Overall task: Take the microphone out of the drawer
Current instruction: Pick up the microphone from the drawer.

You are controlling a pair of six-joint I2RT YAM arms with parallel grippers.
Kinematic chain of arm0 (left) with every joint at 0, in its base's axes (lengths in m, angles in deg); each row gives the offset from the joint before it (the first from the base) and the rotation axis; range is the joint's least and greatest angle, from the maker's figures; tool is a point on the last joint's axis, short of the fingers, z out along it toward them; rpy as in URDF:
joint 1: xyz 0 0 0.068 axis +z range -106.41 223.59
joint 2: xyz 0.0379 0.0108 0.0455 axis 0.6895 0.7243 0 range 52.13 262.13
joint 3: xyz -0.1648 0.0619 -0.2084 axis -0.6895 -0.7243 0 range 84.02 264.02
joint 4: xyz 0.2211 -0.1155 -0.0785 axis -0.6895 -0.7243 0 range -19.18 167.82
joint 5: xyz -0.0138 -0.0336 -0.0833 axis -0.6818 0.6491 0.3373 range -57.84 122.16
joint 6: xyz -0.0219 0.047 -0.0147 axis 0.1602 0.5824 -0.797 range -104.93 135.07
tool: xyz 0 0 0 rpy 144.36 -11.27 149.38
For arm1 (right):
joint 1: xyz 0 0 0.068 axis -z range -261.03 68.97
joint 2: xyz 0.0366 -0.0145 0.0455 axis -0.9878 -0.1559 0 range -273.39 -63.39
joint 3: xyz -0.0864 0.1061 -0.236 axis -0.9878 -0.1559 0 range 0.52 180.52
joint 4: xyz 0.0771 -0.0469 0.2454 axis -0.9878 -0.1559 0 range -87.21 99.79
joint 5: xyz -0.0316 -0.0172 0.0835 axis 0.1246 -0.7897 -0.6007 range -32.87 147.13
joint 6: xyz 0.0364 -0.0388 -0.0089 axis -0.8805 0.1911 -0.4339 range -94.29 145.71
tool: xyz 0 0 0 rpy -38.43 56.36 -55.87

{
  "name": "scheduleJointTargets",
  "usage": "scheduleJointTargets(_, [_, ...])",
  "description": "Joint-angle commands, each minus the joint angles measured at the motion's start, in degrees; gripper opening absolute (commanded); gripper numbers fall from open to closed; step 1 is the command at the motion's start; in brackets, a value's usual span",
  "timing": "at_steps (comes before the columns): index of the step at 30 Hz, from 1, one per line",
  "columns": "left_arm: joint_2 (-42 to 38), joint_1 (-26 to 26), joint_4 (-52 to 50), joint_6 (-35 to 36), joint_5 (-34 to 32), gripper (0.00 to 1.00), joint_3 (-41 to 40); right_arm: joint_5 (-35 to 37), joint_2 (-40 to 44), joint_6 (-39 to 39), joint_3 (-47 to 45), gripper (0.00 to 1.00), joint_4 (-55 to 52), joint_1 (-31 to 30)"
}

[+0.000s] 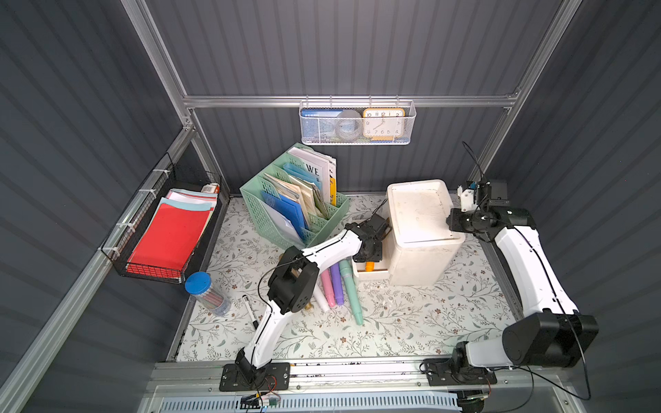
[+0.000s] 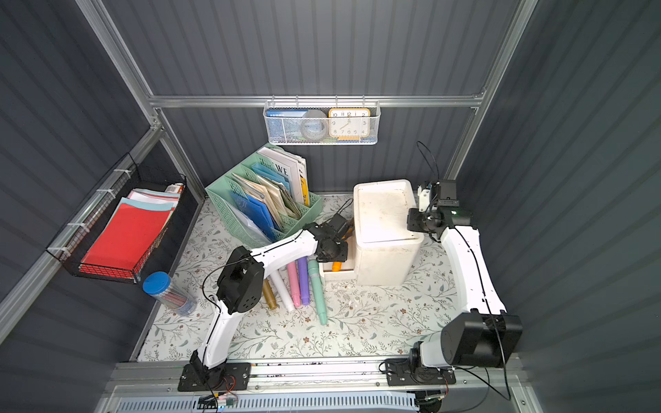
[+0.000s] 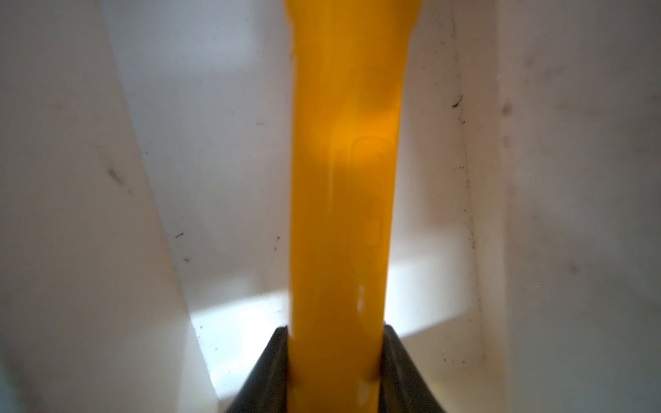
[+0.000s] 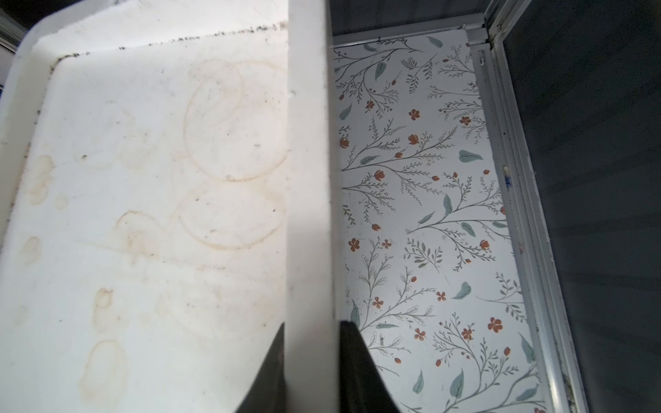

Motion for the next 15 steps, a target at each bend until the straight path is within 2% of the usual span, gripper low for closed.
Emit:
scheduleJointTargets(1, [-5.2,1.8,3.9,-5.4,-1.4,0.00,1.5,-7.8,-4.2,-7.0,-5.1,0.06,-8.6,-0.7])
scheduleJointTargets(15, [-10.1,3.8,4.1,-6.9,0.8,0.00,-1.7,-8.1,-4.3,-7.1,-5.3,0.06,-8.3,-0.7])
